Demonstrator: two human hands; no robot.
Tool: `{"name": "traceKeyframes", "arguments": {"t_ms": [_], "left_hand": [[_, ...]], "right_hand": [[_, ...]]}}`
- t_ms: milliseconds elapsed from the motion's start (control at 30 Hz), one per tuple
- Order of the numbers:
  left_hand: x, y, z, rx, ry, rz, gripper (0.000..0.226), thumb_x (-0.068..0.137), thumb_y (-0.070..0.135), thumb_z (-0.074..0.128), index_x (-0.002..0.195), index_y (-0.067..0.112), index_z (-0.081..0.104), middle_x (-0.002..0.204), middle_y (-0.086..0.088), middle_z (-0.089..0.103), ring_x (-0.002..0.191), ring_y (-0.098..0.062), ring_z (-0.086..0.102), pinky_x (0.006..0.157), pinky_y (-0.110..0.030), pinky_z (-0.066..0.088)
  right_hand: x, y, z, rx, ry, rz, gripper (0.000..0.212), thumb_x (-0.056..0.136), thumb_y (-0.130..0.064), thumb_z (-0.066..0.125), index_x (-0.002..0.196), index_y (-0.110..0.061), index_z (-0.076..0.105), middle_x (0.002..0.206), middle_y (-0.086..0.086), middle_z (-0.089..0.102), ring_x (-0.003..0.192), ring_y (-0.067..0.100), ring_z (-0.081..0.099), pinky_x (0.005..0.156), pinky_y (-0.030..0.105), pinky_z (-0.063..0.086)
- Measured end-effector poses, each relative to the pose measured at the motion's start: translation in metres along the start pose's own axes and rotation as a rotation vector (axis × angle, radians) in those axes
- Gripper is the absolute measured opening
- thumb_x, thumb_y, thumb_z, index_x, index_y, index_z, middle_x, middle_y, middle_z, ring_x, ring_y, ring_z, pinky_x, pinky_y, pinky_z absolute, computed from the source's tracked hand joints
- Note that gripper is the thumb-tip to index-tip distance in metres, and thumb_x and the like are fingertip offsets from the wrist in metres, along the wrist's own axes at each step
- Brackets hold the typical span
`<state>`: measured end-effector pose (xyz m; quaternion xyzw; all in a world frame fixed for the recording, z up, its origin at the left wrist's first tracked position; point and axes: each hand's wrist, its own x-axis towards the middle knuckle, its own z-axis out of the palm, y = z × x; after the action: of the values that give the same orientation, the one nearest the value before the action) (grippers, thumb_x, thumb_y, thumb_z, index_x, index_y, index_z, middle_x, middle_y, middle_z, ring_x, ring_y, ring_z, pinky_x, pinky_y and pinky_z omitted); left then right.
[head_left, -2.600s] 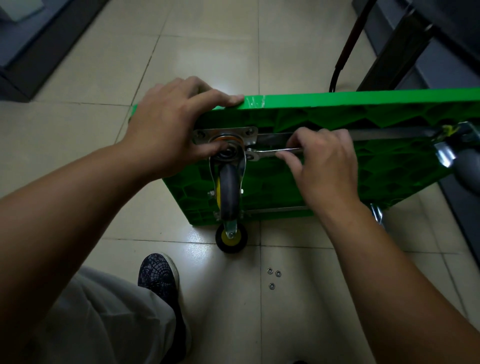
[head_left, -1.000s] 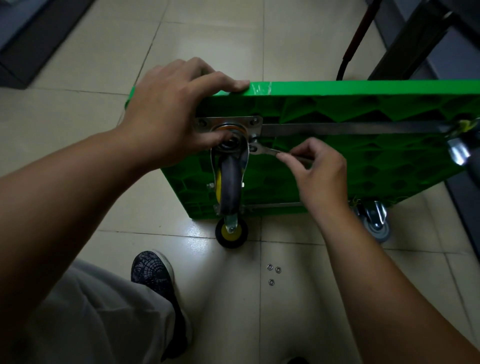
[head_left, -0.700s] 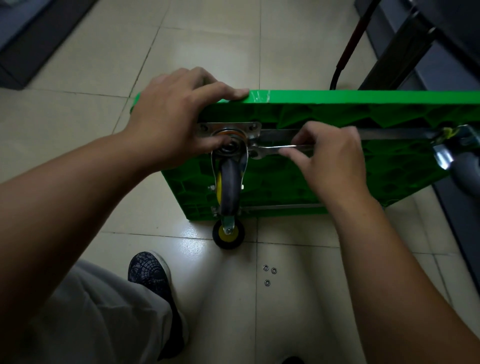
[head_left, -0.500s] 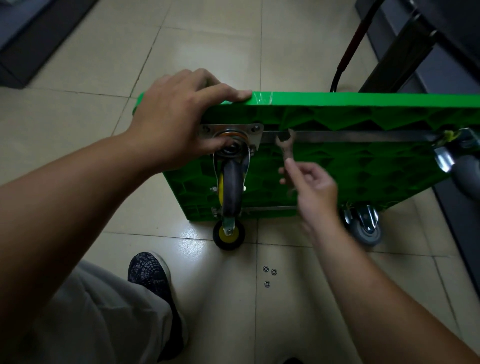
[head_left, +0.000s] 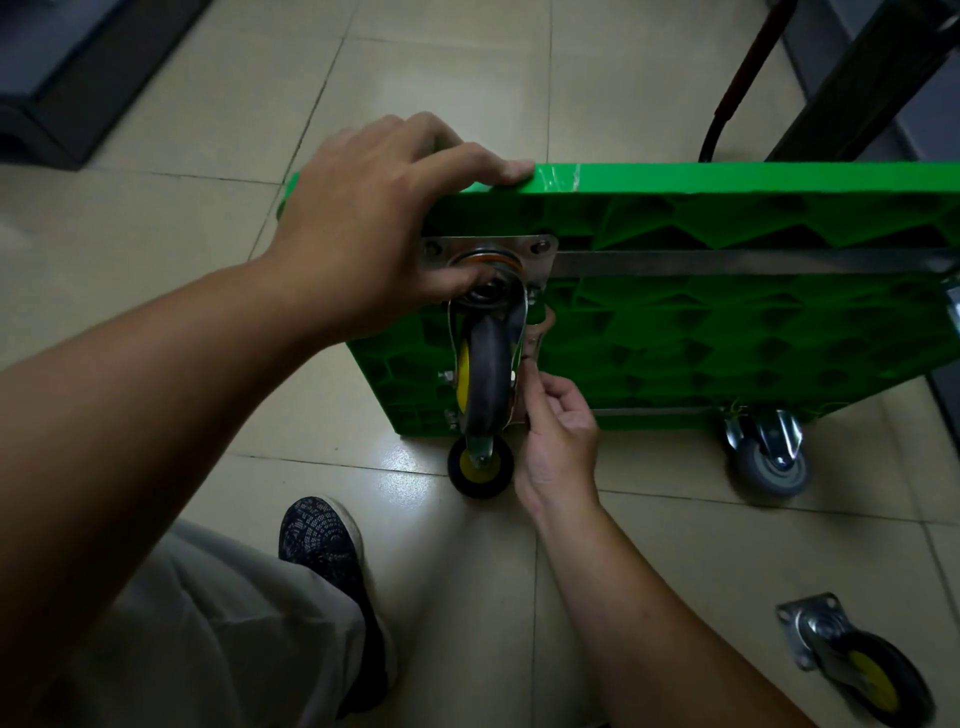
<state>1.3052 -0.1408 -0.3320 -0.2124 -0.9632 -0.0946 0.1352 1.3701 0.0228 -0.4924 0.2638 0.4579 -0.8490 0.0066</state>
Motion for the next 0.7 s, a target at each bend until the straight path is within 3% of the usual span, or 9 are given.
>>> {"name": "traceKeyframes", "arguments": {"t_ms": [133, 333, 433, 567, 700], "left_hand": [[0.000, -0.001, 0.000, 0.008, 0.003, -0.004, 0.068, 0.080, 0.057, 0.059, 0.144, 0.038, 0.049, 0.128, -0.006, 0.058, 0.108, -0.029, 0.053, 0.081, -0.035, 0.031], [0.000, -0.001, 0.001, 0.014, 0.005, -0.007, 0.069, 0.081, 0.059, 0.057, 0.146, 0.039, 0.047, 0.129, -0.006, 0.057, 0.109, -0.029, 0.052, 0.080, -0.034, 0.029], [0.000, 0.000, 0.001, 0.010, 0.003, -0.020, 0.069, 0.080, 0.059, 0.057, 0.146, 0.039, 0.047, 0.130, -0.007, 0.056, 0.111, -0.029, 0.051, 0.082, -0.035, 0.029], [0.001, -0.001, 0.002, 0.002, 0.002, -0.026, 0.069, 0.080, 0.057, 0.058, 0.146, 0.038, 0.046, 0.130, -0.007, 0.056, 0.112, -0.029, 0.051, 0.083, -0.036, 0.031], [0.002, -0.001, 0.001, -0.010, 0.001, -0.021, 0.070, 0.080, 0.059, 0.057, 0.145, 0.038, 0.048, 0.129, -0.008, 0.057, 0.111, -0.031, 0.052, 0.083, -0.035, 0.030]], "right_hand": [[0.005, -0.001, 0.002, -0.024, -0.023, -0.004, 0.025, 0.077, -0.024, 0.079, 0.088, -0.008, 0.064, 0.082, 0.008, 0.073, 0.081, 0.020, 0.067, 0.094, 0.048, 0.049], [0.014, -0.002, 0.007, -0.018, -0.022, -0.019, 0.022, 0.080, -0.023, 0.078, 0.089, -0.008, 0.064, 0.081, 0.005, 0.074, 0.081, 0.018, 0.068, 0.089, 0.041, 0.050], [0.018, -0.004, 0.006, -0.081, -0.028, -0.071, 0.010, 0.090, -0.010, 0.072, 0.088, -0.006, 0.063, 0.079, 0.005, 0.073, 0.075, 0.010, 0.068, 0.077, 0.026, 0.054], [0.027, -0.026, -0.007, -0.331, -0.002, -0.307, 0.009, 0.087, -0.007, 0.076, 0.086, -0.006, 0.067, 0.079, 0.004, 0.072, 0.073, 0.006, 0.069, 0.070, 0.017, 0.053], [0.035, -0.076, -0.021, -0.801, -0.042, -0.556, 0.014, 0.083, -0.026, 0.083, 0.082, -0.019, 0.070, 0.077, -0.007, 0.069, 0.076, 0.008, 0.068, 0.069, 0.025, 0.054]]}}
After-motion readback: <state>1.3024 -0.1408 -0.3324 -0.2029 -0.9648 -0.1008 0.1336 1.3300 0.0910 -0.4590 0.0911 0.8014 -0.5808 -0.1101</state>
